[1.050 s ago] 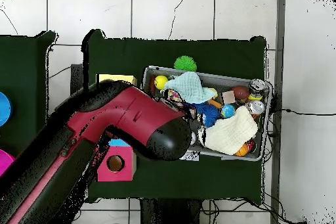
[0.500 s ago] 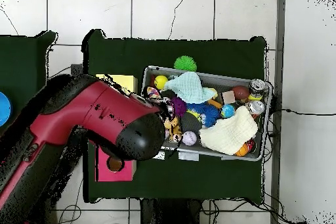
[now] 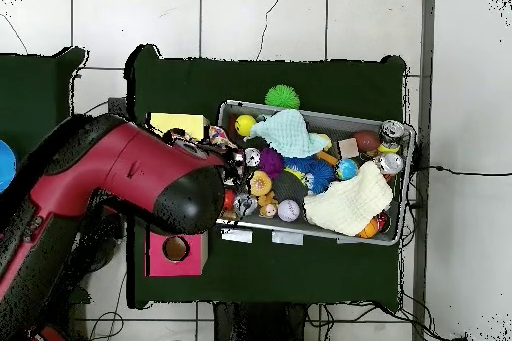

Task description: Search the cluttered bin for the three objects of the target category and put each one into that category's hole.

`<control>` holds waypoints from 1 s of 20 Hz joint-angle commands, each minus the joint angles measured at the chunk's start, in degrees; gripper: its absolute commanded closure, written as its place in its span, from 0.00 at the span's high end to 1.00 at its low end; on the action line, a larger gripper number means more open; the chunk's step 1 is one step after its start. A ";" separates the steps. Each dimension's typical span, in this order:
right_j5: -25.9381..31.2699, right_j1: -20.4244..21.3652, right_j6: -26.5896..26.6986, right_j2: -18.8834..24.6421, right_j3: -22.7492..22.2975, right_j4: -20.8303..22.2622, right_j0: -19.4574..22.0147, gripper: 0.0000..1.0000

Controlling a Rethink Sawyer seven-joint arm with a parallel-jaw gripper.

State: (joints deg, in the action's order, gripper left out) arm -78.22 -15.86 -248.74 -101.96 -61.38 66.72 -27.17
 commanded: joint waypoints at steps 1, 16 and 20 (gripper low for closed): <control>-5.68 -7.12 -24.07 -3.58 1.28 -8.31 0.13 0.00; -0.16 -13.19 -25.87 -2.75 -2.47 -11.48 -3.49 0.00; 0.33 -14.10 -26.68 -2.31 -3.36 -11.83 -4.21 0.00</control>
State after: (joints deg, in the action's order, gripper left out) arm -78.21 -26.04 -253.24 -104.91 -65.24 59.62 -31.81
